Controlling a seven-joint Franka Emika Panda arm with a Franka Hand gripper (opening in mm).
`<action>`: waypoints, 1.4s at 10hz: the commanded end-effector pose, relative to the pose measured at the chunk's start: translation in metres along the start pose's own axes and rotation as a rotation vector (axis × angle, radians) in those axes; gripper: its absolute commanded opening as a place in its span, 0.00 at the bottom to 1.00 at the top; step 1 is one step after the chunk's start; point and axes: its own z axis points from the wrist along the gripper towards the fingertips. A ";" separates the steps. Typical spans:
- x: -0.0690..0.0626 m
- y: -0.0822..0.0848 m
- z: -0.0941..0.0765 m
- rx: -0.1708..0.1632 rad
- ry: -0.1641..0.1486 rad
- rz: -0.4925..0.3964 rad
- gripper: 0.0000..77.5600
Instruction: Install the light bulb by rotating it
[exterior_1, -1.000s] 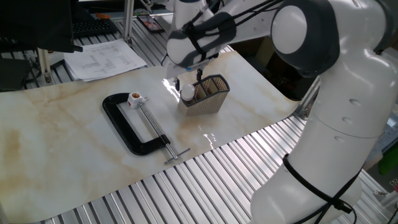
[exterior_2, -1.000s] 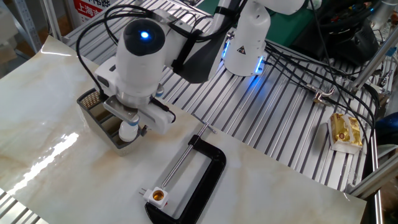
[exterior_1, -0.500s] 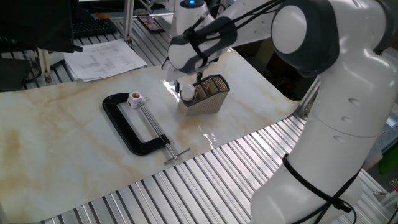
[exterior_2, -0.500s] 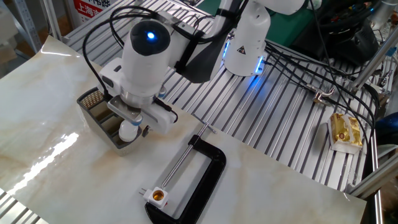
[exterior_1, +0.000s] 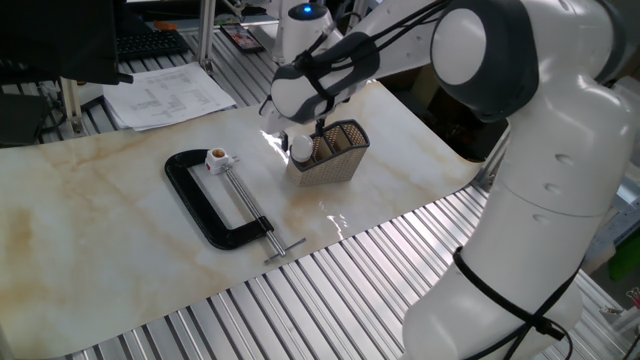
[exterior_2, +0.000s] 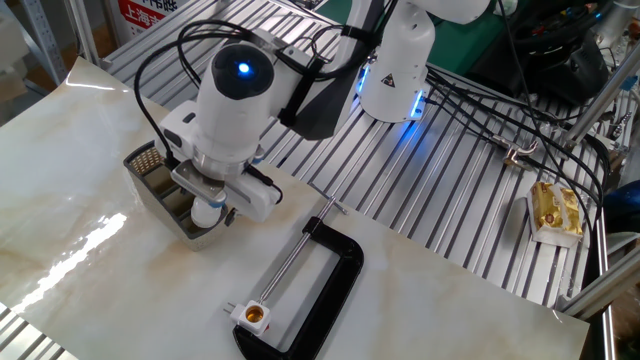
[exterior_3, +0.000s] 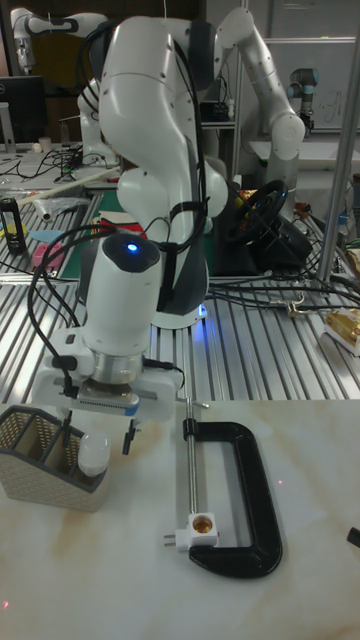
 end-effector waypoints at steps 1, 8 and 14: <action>-0.002 -0.001 0.001 0.000 -0.009 -0.002 1.00; -0.006 -0.001 0.020 -0.003 -0.030 -0.005 1.00; 0.003 0.001 0.025 -0.008 -0.029 -0.005 1.00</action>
